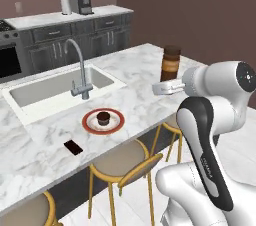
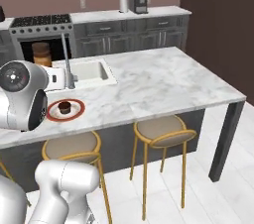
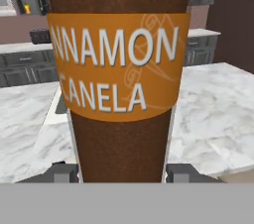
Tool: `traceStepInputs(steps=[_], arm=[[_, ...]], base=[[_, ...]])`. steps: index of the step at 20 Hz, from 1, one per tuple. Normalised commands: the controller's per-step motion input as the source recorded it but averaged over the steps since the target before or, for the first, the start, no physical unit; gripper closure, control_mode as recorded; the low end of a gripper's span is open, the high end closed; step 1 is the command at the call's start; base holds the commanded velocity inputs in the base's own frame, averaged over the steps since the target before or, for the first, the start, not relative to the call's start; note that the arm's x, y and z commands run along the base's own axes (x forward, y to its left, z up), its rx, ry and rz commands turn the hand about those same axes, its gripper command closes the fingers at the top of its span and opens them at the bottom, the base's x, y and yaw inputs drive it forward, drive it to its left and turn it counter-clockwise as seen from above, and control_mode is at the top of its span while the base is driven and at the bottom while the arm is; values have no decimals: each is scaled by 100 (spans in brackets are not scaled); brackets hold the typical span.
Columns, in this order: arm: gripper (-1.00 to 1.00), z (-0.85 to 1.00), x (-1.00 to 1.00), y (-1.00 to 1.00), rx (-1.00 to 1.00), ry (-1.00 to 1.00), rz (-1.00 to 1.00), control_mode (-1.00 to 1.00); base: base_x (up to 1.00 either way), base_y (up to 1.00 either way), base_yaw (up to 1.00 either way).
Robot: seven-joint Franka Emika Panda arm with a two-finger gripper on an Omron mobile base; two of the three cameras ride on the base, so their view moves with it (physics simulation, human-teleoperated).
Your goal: Take the cinnamon bottle from the cabinet and place it on the dining table, next to the plate with the cupcake. Then take the chocolate from the dining counter and place it on the cupcake plate.
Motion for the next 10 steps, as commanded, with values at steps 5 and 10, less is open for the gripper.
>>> traceStepInputs(steps=[5, 10], arm=[[100, 0, 0, 0, 0, 0, 0, 100], [100, 0, 0, 0, 0, 0, 0, 100]], base=[[36, -34, 39], [35, -29, 44]])
